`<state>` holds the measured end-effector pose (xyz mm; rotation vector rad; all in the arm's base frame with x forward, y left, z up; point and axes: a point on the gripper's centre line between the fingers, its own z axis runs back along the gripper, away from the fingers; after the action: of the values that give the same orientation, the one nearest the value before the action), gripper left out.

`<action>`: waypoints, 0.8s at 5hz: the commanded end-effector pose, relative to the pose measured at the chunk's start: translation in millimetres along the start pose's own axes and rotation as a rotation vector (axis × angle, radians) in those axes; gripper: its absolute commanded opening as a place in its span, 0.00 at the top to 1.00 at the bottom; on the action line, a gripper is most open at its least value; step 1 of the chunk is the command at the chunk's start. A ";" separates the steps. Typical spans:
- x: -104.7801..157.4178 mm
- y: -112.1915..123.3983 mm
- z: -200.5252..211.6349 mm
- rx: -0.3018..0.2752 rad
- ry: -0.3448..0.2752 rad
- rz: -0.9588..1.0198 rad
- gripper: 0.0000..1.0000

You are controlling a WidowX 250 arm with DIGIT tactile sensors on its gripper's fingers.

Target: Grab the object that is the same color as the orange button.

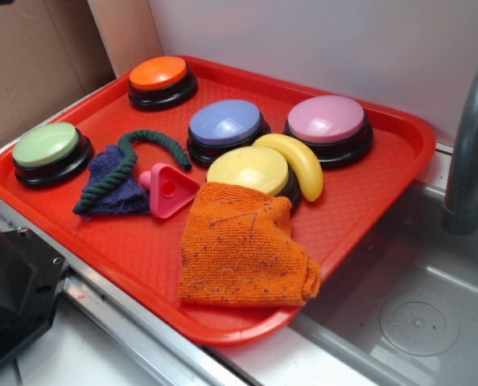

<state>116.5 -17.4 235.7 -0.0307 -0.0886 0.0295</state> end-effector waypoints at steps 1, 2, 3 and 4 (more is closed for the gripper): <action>0.0 0.0 0.0 0.000 0.000 0.000 0.00; 8.3 -8.3 -21.6 -0.003 -0.012 0.004 0.00; 13.8 -24.0 -44.6 -0.006 -0.031 0.067 0.00; 19.2 -40.7 -78.6 -0.062 -0.094 0.171 0.00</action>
<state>138.0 -55.9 154.4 -0.0764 -0.1560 0.1964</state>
